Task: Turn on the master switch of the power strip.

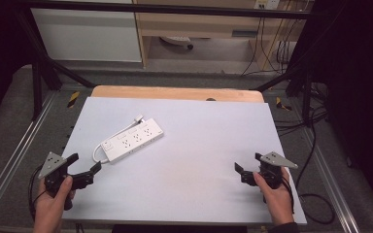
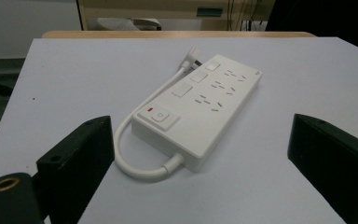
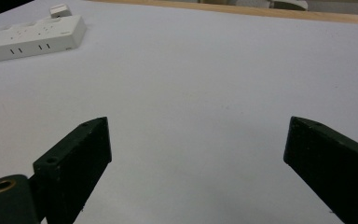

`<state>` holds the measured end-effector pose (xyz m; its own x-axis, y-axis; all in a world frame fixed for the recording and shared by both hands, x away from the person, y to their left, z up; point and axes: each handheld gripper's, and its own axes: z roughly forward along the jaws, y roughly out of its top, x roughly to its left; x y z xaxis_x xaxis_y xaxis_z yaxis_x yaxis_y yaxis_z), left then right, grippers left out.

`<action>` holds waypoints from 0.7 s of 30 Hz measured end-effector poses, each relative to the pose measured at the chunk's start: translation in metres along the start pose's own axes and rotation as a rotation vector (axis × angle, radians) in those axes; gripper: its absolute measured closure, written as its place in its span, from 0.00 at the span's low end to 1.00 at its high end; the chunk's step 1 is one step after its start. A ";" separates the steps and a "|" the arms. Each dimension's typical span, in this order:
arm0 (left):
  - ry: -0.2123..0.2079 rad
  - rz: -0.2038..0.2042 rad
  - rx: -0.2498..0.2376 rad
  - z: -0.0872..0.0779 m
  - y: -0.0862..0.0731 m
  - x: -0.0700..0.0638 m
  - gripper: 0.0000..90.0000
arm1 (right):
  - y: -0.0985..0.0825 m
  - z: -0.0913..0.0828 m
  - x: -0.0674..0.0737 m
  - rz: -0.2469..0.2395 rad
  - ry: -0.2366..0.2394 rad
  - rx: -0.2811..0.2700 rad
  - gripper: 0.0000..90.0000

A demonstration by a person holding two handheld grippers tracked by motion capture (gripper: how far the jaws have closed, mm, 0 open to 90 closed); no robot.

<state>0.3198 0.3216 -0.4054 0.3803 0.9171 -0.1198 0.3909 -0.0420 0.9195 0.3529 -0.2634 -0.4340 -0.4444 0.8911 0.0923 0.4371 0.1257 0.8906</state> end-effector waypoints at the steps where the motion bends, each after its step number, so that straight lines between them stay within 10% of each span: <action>1: 0.000 0.000 0.000 0.000 0.000 0.000 0.08 | 0.000 0.000 0.000 0.003 0.002 0.004 0.08; 21: 0.015 0.013 -0.045 0.000 0.015 -0.010 0.07 | 0.002 -0.006 0.001 0.006 0.002 0.004 0.07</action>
<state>0.3219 0.3120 -0.3901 0.3726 0.9223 -0.1026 0.3478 -0.0362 0.9369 0.3490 -0.2648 -0.4293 -0.4431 0.8910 0.0988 0.4433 0.1220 0.8880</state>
